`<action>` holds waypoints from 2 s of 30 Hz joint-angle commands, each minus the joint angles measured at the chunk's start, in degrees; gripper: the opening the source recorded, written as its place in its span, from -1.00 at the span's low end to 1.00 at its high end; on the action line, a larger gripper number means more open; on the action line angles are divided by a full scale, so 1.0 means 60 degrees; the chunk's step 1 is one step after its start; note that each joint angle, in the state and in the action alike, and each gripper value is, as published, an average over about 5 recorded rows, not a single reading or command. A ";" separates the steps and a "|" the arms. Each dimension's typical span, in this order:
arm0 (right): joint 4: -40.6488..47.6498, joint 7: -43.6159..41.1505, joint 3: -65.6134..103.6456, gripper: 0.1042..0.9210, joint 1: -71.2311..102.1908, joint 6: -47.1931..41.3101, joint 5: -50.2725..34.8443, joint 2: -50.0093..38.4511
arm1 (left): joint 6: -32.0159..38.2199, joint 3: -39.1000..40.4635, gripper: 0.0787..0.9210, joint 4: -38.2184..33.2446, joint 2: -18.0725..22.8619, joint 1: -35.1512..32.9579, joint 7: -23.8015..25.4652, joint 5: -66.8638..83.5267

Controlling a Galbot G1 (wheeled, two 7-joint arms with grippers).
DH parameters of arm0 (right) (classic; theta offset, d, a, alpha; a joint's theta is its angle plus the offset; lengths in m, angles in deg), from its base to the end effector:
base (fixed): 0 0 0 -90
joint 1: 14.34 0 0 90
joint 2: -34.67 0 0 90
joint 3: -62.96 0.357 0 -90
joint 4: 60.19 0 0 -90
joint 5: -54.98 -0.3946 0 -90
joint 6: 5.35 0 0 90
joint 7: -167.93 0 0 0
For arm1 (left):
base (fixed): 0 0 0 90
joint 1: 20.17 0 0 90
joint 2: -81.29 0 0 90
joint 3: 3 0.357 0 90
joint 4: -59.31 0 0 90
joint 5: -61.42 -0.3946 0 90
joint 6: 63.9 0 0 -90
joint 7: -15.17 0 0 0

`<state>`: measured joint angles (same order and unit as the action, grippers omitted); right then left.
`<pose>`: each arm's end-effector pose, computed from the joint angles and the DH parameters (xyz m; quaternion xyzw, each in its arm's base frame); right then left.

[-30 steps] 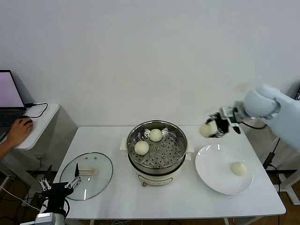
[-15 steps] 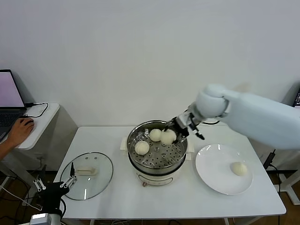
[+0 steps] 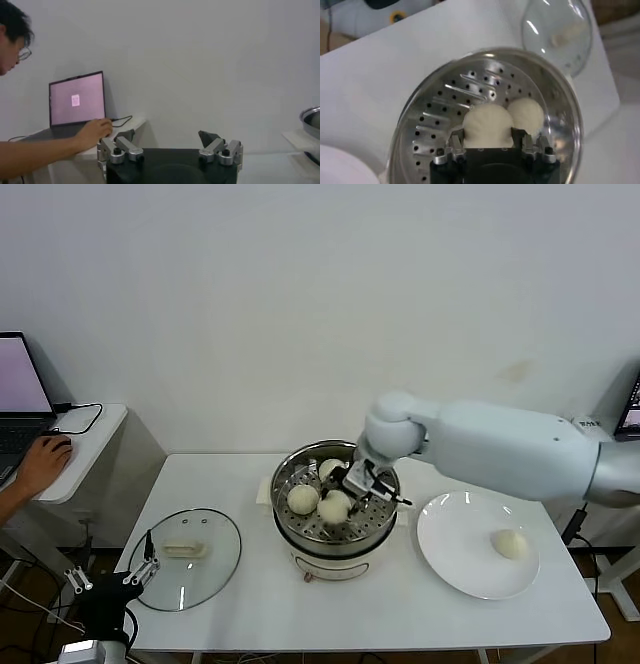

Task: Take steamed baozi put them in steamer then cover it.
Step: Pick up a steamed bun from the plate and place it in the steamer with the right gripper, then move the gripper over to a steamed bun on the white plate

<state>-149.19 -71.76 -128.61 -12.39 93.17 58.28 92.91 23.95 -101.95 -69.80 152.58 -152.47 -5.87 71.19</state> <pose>0.5099 0.1371 -0.0965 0.6623 -0.2495 0.7055 0.0379 0.1651 0.0798 -0.2680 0.1381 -0.9857 -0.0948 0.0204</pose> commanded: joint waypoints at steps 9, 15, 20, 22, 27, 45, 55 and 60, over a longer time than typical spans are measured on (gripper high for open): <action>-0.0208 0.0156 -0.0372 0.28 0.0091 0.0737 0.0461 0.0082 | 0.0028 0.0043 0.77 0.0008 0.0069 -0.0027 -0.0023 -0.0005; -0.0182 0.0188 0.0122 0.65 -0.0326 0.0718 0.0308 -0.0518 | 0.0026 0.0003 0.77 -0.0050 0.0009 -0.0046 -0.0024 0.0006; -0.0090 -0.0018 0.0881 0.75 -0.0619 -0.0086 -0.0074 -0.1427 | 0.0026 -0.0010 0.77 -0.0075 -0.0086 -0.0031 -0.0025 0.0030; -0.0115 -0.0176 0.1170 0.76 -0.0682 -0.0929 -0.0315 -0.1847 | 0.0023 0.0001 0.77 -0.0077 -0.0145 -0.0007 -0.0021 0.0043; -0.0482 -0.0392 0.1560 0.76 -0.0657 -0.3458 -0.0736 -0.3348 | 0.0020 0.0060 0.77 -0.0058 -0.0286 0.0050 -0.0016 0.0063; 0.0333 -0.0558 0.6438 0.76 0.5928 -0.3380 0.1351 -0.6561 | 0.0002 0.0453 0.77 0.0181 -0.0659 0.0291 0.0018 0.0061; 0.1330 -0.0648 0.8756 0.76 0.8788 -0.2985 0.2382 -0.6034 | -0.0038 0.0459 0.77 0.0171 -0.0687 0.0209 0.0045 0.0014; 0.1955 -0.0572 0.9014 0.76 0.9072 -0.2925 0.2771 -0.5566 | -0.0037 0.0394 0.77 0.0176 -0.0663 0.0154 0.0047 0.0012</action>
<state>-143.56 -75.16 -85.69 28.19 75.23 69.35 58.58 23.73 -99.41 -68.81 148.56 -151.39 -5.59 71.29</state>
